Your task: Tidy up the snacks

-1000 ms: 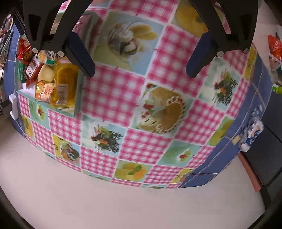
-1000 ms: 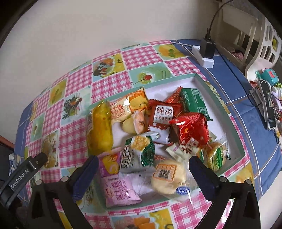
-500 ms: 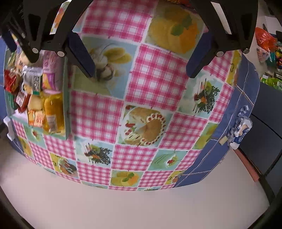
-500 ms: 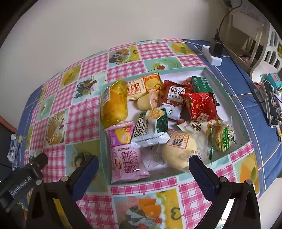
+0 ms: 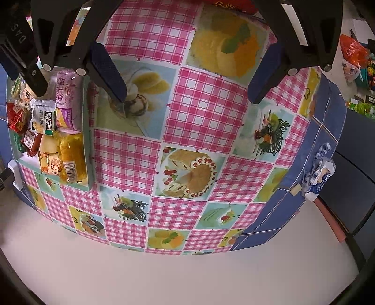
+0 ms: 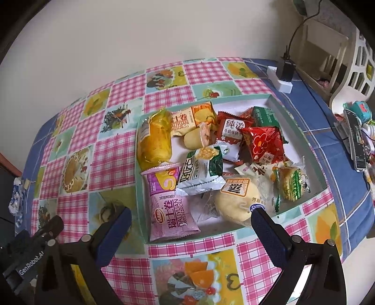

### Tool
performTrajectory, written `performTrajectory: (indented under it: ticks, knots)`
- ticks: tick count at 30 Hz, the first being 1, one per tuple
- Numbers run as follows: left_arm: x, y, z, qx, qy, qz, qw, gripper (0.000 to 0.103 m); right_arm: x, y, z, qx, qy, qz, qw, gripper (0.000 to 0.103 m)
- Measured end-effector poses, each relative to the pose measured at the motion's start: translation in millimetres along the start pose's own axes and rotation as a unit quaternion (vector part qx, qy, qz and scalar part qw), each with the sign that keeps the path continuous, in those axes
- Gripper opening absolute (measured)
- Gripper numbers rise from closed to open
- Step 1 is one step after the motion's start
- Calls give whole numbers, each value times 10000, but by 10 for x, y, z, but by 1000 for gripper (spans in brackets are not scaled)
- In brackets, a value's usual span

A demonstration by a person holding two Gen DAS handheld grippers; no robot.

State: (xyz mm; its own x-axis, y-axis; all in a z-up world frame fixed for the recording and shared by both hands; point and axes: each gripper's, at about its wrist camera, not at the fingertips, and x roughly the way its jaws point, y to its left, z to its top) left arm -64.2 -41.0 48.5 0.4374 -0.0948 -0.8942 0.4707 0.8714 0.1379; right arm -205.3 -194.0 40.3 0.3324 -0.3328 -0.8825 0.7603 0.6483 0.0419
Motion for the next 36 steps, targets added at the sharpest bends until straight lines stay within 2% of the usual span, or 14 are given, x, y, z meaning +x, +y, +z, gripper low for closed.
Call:
performTrajectory:
  ticks: [10,36]
  knots:
    - [29,-23,39,99,79,-187,9997,103,26,55,0,-103,69,13,9999,103]
    - [48,-13,33,75,140,-247,9996,103,57,28,5,-45,138,-14,9999,103]
